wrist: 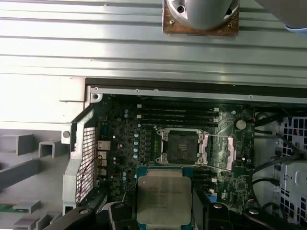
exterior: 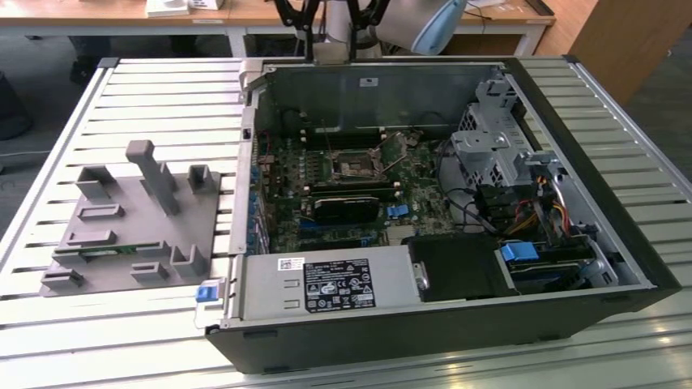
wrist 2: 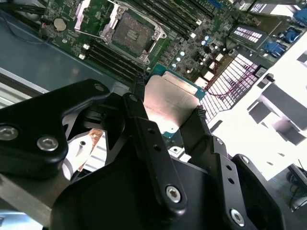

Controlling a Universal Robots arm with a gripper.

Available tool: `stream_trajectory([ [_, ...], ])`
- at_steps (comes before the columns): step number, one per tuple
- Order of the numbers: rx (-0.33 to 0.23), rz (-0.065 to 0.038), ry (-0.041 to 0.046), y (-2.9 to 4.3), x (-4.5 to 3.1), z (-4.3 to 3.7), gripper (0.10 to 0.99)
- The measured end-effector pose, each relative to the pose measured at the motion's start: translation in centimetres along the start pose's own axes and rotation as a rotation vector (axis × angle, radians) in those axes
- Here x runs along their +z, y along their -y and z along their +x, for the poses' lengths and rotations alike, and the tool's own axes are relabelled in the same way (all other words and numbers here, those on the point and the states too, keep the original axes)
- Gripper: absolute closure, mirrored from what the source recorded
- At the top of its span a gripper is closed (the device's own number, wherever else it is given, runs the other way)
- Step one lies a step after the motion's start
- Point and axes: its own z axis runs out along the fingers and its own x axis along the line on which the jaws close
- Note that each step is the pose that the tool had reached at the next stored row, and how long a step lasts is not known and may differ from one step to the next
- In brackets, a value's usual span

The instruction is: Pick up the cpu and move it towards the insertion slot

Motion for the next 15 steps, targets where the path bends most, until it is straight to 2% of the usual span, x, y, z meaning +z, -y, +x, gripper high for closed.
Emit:
stream_trajectory([
  [9,-0.007,0.0,-0.0001,-0.52,0.03,-0.27,0.545],
  [15,-0.007,0.0,-0.0002,-0.72,0.07,-1.53,0.545],
])
